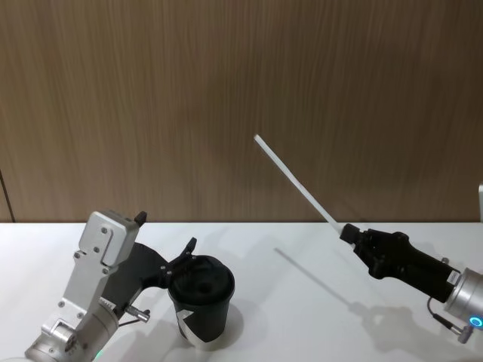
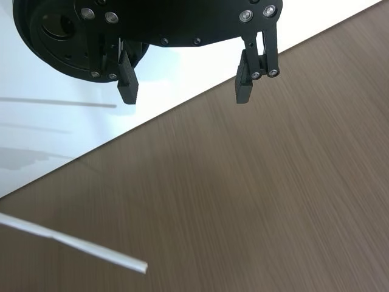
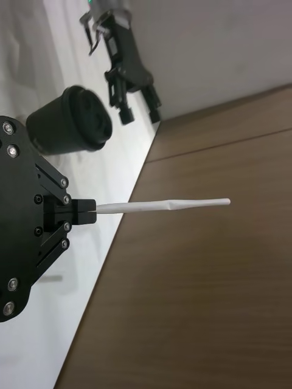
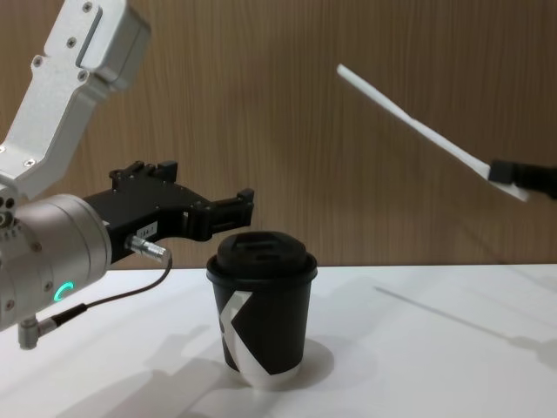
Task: Pick up the straw with one hand, pass it to the other hand, and insert it into the cup.
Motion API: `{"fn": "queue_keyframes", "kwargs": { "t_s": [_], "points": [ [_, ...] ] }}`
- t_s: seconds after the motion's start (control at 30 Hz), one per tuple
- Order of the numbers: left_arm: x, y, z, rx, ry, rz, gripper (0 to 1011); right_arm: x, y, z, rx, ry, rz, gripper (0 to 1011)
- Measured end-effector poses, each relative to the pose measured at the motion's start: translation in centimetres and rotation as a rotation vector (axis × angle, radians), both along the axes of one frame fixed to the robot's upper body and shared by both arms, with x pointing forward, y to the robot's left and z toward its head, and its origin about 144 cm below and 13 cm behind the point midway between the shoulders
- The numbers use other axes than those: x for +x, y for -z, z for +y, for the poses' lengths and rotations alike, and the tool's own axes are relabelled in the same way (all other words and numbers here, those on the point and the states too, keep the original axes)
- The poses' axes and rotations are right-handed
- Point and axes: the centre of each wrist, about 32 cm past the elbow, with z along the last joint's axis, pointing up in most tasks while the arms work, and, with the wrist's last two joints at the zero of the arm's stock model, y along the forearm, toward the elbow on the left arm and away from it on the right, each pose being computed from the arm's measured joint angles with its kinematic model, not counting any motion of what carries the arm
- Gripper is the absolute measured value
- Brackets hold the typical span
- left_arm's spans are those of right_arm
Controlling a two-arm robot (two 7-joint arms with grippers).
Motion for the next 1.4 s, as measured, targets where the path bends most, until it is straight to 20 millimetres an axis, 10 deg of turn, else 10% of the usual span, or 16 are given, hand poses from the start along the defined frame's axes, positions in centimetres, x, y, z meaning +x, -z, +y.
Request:
{"fn": "queue_keyframes", "kwargs": {
  "t_s": [1.4],
  "points": [
    [0.0, 0.0, 0.0, 0.0, 0.0, 0.0, 1003, -0.7, -1.3, 8.1, 0.288, -0.423, 0.03, 2]
  ]
}}
